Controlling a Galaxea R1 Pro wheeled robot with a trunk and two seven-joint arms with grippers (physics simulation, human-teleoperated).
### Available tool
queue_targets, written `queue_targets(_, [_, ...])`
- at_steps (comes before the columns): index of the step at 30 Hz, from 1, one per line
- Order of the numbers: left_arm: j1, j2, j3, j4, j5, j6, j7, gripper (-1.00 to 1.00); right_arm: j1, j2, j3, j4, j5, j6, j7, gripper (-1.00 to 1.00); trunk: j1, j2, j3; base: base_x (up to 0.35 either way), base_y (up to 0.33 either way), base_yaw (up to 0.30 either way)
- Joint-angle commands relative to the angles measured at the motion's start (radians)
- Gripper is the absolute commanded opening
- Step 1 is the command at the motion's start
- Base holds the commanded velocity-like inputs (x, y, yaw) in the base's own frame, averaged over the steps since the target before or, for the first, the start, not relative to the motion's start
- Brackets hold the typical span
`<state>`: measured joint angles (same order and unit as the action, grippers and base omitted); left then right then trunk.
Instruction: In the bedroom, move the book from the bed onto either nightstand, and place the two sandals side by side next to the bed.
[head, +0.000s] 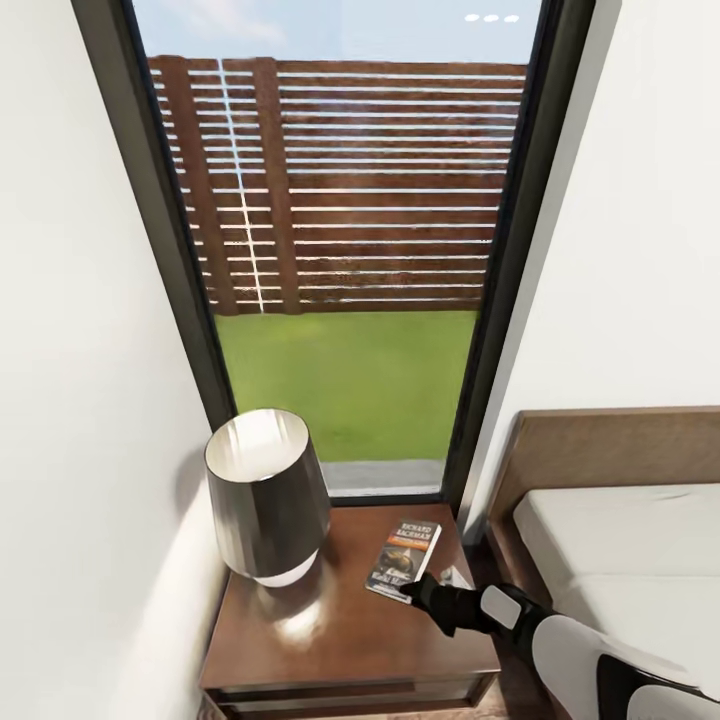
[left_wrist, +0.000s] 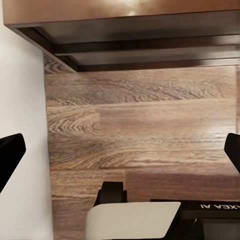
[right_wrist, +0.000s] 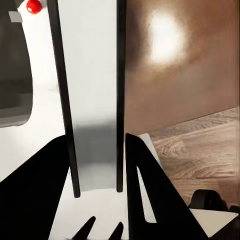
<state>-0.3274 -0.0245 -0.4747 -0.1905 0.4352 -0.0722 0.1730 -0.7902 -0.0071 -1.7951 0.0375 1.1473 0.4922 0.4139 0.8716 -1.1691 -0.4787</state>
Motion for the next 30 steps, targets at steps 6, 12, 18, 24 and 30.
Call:
queue_targets(6, [-0.001,0.001,-0.009,0.001,0.008,-0.005,0.004,1.00,-0.002,-0.002,-0.010,0.001,0.006,0.016,-0.038,-1.00,0.023,-0.043,-0.020,0.000,0.000,0.000])
queue_targets(12, [-0.001,0.001,-0.009,0.002,0.008,-0.006,0.004,1.00,-0.003,-0.008,-0.011,0.001,0.005,0.020,-0.049,-1.00,0.046,-0.085,-0.039,0.000,0.000,0.000])
queue_targets(18, [-0.001,0.001,-0.009,0.002,0.007,-0.006,0.003,1.00,-0.003,-0.011,-0.012,0.000,0.003,0.021,-0.051,-1.00,0.069,-0.127,-0.057,0.000,0.000,0.000])
queue_targets(24, [-0.001,0.002,-0.009,0.002,0.007,-0.006,0.003,1.00,-0.003,-0.012,-0.014,-0.001,0.002,0.042,-0.056,-1.00,0.092,-0.169,-0.076,0.000,0.000,0.000])
queue_targets(30, [-0.001,0.002,-0.010,0.001,0.007,-0.005,0.003,1.00,-0.013,-0.010,-0.015,-0.001,0.002,0.088,-0.062,-1.00,0.115,-0.211,-0.095,0.000,0.000,0.000])
